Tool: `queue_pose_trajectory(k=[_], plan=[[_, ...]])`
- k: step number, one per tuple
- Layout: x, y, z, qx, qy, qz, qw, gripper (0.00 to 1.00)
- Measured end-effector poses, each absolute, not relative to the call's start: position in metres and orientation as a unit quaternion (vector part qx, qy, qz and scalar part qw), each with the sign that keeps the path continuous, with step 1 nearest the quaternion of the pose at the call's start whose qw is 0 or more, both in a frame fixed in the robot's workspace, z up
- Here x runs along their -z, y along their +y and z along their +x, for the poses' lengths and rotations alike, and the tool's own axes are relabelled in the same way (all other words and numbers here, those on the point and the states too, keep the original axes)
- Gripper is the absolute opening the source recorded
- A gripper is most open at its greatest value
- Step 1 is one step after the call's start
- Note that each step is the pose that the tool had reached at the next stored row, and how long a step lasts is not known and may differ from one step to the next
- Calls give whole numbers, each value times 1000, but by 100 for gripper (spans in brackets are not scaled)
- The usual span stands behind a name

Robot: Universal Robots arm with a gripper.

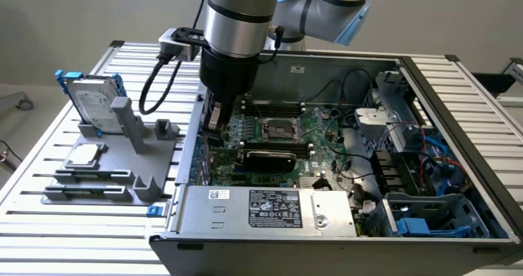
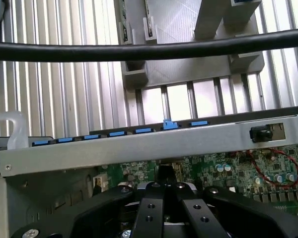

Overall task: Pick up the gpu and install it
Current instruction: 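Press down on the gpu until it lock into place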

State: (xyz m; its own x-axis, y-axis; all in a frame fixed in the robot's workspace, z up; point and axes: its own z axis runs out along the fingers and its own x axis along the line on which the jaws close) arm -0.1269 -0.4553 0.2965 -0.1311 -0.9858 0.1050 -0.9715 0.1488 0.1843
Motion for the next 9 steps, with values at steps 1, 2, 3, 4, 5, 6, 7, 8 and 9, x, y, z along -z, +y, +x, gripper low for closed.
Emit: queue_pose_trajectory(k=[1, 2, 3, 4, 5, 6, 7, 8, 9], plan=[[-296, -455, -127, 36, -754, 648, 100, 11], [-296, -455, -127, 36, -758, 644, 100, 11], [-296, -455, -127, 37, -761, 639, 100, 11], [-296, -455, -127, 38, -765, 635, 100, 11], [-296, -455, -127, 38, -768, 631, 100, 11], [-296, -455, -127, 39, -772, 627, 99, 11], [-296, -455, -127, 39, -775, 623, 99, 11], [-296, -455, -127, 40, -777, 620, 99, 11], [-296, -455, -127, 40, -780, 617, 99, 11]])
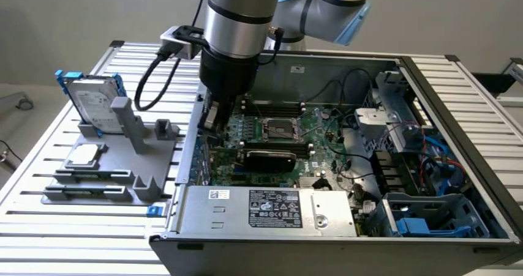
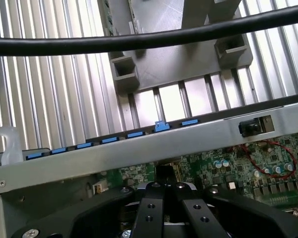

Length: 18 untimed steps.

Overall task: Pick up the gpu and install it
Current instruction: 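Press down on the gpu until it lock into place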

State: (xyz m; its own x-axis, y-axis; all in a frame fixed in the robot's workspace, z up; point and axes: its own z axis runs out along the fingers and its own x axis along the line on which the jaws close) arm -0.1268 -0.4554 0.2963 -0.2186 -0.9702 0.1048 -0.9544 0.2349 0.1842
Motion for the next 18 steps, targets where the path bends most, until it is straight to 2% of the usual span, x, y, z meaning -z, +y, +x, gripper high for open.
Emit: queue_pose_trajectory(k=[18], plan=[[-296, -456, -125, 42, -785, 611, 98, 11]])
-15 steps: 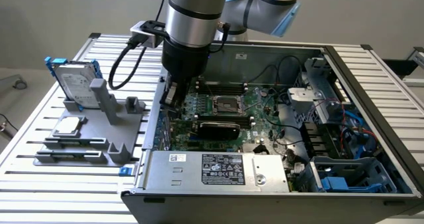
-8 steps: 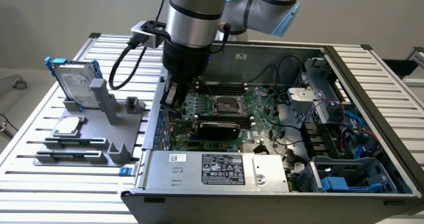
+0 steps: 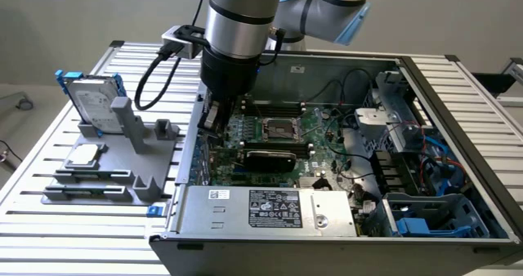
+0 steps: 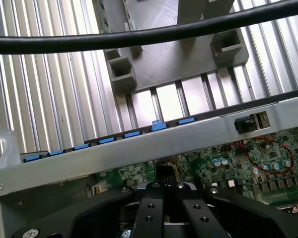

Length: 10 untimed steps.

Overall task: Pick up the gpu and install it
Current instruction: 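Press down on the gpu until it lock into place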

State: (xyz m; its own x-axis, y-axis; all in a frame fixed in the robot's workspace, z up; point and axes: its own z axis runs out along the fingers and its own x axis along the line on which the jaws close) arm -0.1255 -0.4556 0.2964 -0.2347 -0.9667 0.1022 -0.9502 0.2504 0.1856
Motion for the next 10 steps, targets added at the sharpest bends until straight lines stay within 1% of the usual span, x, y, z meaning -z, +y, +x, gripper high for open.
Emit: queue_pose_trajectory(k=[10], plan=[[-298, -456, -126, 47, -784, 611, 98, 11]])
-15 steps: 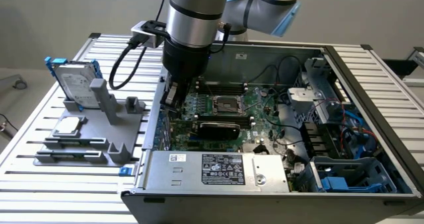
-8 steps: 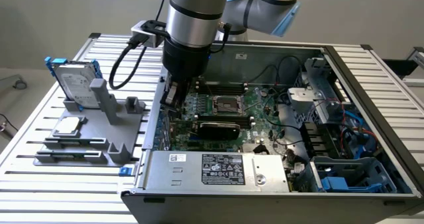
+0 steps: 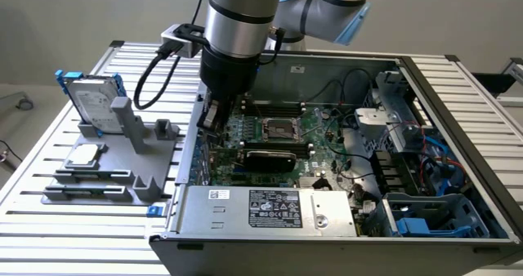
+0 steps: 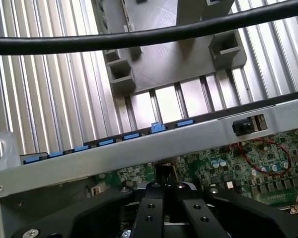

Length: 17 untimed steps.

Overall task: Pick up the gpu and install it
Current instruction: 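Press down on the gpu until it lock into place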

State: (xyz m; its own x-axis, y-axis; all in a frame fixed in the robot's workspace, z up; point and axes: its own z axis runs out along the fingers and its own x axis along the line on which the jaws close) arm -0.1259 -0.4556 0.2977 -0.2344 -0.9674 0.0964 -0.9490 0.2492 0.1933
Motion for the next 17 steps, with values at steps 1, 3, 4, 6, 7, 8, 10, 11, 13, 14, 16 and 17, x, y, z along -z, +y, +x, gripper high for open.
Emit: queue_pose_trajectory(k=[1, 3, 4, 6, 7, 8, 10, 11, 13, 14, 16, 17], plan=[[-298, -456, -126, 47, -784, 611, 98, 11], [-298, -456, -126, 48, -784, 611, 98, 11], [-298, -456, -126, 48, -784, 611, 98, 11], [-298, -456, -126, 49, -785, 610, 98, 11], [-298, -456, -126, 49, -785, 610, 98, 11], [-298, -456, -126, 49, -785, 610, 98, 11], [-298, -456, -126, 50, -786, 609, 98, 11], [-298, -456, -126, 50, -786, 608, 98, 11], [-298, -456, -126, 51, -788, 606, 98, 11], [-298, -456, -126, 52, -789, 605, 98, 11], [-298, -456, -126, 53, -790, 603, 97, 11], [-298, -456, -126, 53, -791, 602, 97, 11]])
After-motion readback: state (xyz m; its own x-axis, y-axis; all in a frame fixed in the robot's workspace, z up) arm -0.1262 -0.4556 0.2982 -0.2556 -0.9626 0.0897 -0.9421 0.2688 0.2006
